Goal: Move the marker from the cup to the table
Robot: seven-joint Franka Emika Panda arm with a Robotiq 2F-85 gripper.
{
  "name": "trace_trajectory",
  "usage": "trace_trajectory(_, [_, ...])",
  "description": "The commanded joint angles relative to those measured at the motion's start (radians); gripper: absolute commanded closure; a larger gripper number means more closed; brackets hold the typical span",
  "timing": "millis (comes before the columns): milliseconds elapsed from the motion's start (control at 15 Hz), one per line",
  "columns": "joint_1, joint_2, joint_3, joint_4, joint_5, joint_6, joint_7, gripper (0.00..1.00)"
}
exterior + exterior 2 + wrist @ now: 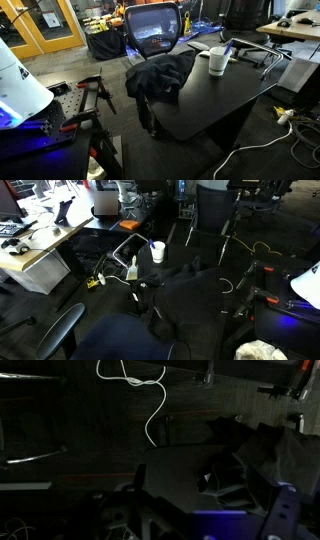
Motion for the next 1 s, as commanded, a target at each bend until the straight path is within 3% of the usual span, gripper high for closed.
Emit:
trace_trajectory(0, [0.001,0.000,0.000,0.002,0.000,-0.003,0.000,0.00])
trace_trajectory(400, [0.022,0.028,0.007,0.018,0.002,0.016,-0.006,0.00])
trace_trajectory(933, [0.196,0.230,0.054,0.127,0.091,0.277,-0.008,0.00])
